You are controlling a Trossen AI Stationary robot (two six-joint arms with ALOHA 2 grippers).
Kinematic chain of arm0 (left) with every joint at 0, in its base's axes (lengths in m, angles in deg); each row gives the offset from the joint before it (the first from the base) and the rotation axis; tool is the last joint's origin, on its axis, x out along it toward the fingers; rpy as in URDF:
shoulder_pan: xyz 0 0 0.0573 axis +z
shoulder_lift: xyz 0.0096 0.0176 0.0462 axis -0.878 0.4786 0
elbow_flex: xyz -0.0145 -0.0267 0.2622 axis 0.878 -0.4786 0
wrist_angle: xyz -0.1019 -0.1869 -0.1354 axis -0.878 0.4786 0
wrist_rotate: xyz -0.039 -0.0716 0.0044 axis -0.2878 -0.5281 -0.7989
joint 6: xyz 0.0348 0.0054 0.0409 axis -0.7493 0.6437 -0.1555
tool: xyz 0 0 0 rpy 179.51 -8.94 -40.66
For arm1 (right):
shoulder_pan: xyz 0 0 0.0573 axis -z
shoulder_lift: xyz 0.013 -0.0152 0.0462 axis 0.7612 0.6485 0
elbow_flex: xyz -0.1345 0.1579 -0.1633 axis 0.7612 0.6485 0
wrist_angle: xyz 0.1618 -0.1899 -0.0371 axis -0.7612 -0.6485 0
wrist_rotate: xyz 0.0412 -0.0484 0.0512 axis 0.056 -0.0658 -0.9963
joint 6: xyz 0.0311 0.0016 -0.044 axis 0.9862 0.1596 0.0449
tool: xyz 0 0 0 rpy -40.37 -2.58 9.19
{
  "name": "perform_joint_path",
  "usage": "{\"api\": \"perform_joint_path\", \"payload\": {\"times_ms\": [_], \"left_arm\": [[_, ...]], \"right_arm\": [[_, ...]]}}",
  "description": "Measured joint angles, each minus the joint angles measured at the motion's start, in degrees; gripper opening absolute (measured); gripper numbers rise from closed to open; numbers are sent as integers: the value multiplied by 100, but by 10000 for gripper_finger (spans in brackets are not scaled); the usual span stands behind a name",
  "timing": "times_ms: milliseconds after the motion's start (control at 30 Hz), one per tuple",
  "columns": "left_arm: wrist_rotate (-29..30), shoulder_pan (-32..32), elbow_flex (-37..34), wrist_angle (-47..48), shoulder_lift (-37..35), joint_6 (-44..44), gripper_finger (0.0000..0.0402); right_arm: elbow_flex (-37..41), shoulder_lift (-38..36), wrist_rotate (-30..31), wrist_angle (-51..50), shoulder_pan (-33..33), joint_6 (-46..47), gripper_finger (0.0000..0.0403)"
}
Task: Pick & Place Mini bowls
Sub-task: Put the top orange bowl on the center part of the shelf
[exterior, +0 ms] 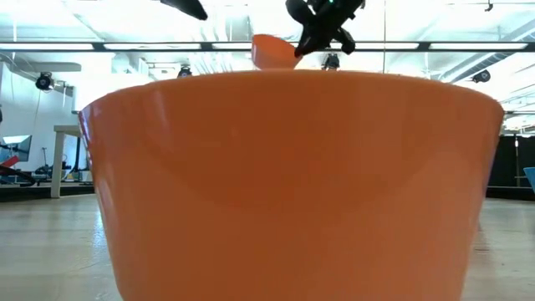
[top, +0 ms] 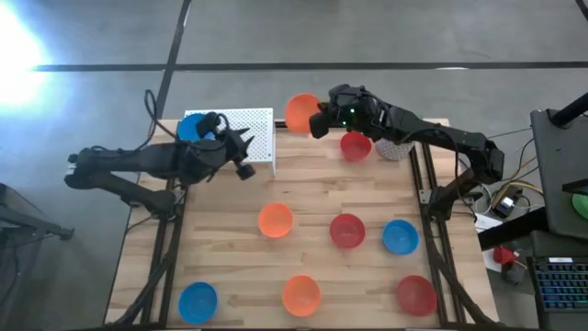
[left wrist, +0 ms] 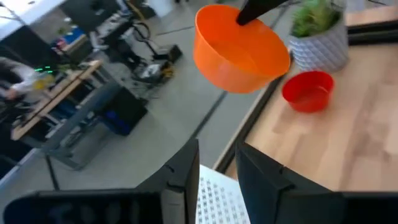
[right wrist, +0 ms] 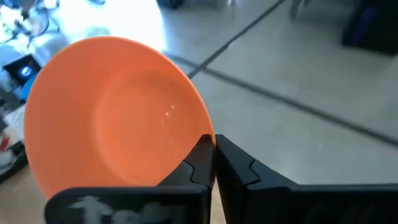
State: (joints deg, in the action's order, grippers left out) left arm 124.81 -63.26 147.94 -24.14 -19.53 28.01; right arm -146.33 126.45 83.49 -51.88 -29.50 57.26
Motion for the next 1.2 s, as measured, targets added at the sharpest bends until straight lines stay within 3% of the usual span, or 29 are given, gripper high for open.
{"api": "perform_joint_path", "payload": {"times_ms": [267,600,1000,1200], "left_arm": [[69,160,0,-1335,506,-89,100],[-21,465,0,-2828,766,-63,100],[-510,762,0,-3262,1090,156,100],[-463,952,0,-3307,1248,386,101]], "right_arm": [[-2,0,243,809,-298,-835,8],[-2,1,386,921,-373,-1238,8],[-2,2,385,1021,-410,-1481,8],[-2,9,410,1031,-447,-1541,8]]}}
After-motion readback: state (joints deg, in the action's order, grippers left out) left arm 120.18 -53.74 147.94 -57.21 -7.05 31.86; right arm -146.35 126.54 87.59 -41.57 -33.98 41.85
